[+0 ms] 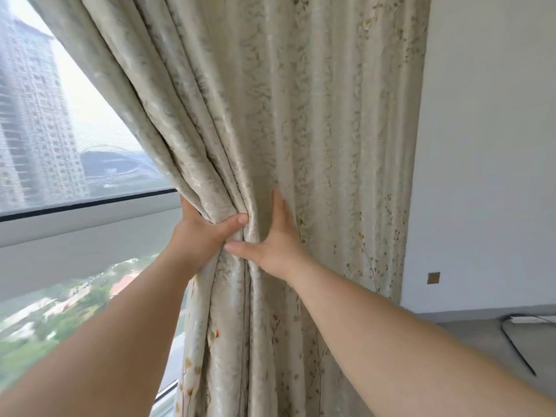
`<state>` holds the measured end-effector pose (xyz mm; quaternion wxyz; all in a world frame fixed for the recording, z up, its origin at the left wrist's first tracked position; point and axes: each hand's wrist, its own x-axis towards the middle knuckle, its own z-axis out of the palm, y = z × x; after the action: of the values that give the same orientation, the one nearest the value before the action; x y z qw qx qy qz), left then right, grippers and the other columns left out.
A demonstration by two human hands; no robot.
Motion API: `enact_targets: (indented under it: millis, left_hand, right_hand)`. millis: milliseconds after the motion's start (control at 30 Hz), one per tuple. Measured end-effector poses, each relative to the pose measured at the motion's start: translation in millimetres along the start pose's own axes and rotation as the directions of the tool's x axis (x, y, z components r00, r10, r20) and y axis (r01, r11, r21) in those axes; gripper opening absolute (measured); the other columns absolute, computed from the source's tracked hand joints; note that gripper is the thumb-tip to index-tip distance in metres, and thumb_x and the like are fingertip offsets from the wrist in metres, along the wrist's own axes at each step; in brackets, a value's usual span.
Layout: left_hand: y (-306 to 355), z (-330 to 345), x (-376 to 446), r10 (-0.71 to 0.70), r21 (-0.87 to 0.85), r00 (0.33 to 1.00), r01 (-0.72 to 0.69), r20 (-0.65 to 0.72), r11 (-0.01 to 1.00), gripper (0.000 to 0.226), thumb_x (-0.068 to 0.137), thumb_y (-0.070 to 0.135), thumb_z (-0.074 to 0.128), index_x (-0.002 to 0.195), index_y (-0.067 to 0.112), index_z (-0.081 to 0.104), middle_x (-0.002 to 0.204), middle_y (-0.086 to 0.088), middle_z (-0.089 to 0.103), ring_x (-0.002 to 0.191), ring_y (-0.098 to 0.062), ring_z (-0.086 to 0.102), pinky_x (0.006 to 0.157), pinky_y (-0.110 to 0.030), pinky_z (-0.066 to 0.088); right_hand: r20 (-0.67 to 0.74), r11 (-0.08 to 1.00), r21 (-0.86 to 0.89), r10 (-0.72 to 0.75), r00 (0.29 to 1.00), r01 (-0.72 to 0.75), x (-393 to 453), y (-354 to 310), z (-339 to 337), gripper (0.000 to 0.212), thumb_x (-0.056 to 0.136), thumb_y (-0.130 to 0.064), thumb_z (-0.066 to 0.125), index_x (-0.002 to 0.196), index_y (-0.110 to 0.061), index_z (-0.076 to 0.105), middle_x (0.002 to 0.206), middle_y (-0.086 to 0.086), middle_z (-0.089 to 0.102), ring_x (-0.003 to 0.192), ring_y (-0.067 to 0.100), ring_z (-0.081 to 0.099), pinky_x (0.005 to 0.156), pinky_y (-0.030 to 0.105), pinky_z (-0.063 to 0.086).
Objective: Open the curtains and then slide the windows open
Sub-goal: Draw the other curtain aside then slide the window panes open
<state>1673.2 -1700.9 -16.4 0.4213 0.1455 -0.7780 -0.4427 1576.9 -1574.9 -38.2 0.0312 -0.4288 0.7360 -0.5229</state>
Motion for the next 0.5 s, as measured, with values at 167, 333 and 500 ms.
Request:
enact_targets:
  millis: [167, 333, 500]
  left_hand:
    - [-17.1, 49.2, 39.1, -0.047, -0.007, 0.999, 0.046, -0.007, 0.999, 0.114, 0.041, 0.067, 0.080, 0.135, 0.039, 0.022, 0.119, 0.009, 0.060, 0.108, -0.018, 0.057, 0.093, -0.046, 0.046]
    - [-30.8, 87.4, 70.4, 0.004, -0.008, 1.000, -0.004, -0.014, 1.000, 0.079, 0.048, 0.061, 0.080, 0.116, 0.029, 0.056, 0.107, 0.005, 0.067, 0.102, -0.015, 0.062, 0.089, -0.045, 0.049]
    - [-48.7, 122.3, 119.5, 0.050, -0.077, 0.999, -0.049, 0.016, 0.996, 0.093, 0.044, 0.062, 0.081, 0.120, 0.015, 0.055, 0.117, -0.007, 0.062, 0.108, -0.018, 0.059, 0.091, -0.044, 0.049]
  right_hand:
    - [0.016, 0.995, -0.097, 0.002, 1.000, -0.001, 53.2, 43.6, -46.6, 0.138, 0.034, -0.076, 0.071, 0.129, -0.060, -0.028, 0.155, -0.013, -0.026, 0.144, 0.013, -0.012, 0.113, 0.045, 0.010]
    - [0.032, 0.998, -0.056, 0.016, 0.999, -0.014, 97.5, 82.0, -62.5, 0.138, 0.033, -0.074, 0.075, 0.118, -0.068, -0.034, 0.155, -0.012, -0.025, 0.144, 0.013, -0.010, 0.112, 0.045, 0.008]
    - [-0.042, 0.996, 0.089, 0.008, 0.999, -0.004, 136.3, 108.6, -68.9, 0.138, 0.044, -0.059, 0.083, 0.133, -0.060, -0.022, 0.158, -0.014, -0.007, 0.144, 0.010, 0.005, 0.103, 0.029, 0.016]
